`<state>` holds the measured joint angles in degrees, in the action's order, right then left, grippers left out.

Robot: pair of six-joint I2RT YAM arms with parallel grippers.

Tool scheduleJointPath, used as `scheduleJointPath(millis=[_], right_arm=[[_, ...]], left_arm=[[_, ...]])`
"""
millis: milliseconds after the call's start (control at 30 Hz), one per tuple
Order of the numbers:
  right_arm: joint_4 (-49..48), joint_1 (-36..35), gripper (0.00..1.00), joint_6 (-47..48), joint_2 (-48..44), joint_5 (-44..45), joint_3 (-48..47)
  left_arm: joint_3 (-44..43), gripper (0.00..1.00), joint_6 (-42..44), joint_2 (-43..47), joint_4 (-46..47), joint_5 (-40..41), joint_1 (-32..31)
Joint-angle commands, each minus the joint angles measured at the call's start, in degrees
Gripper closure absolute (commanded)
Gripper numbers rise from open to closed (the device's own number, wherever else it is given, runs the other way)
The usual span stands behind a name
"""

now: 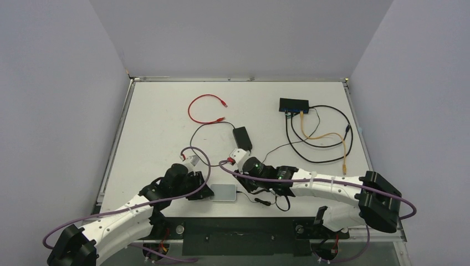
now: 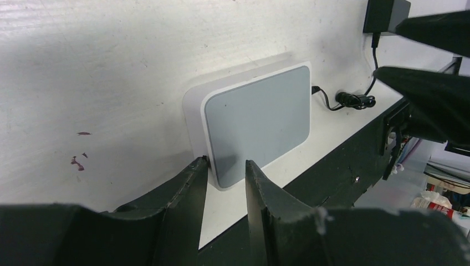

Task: Insert the plug into the switch port
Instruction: Insert the power into the switch port, then pick up the plug from the center of the board.

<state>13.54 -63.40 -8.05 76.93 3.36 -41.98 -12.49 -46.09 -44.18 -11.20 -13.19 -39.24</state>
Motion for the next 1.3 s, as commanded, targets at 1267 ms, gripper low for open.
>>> scheduleJointPath(millis=[1267], right_arm=[[14.14, 8.30, 0.42, -48.81, -4.37, 26.63, 7.62]], left_arm=[[5.31, 0.40, -5.41, 6.38, 9.28, -9.83, -3.12]])
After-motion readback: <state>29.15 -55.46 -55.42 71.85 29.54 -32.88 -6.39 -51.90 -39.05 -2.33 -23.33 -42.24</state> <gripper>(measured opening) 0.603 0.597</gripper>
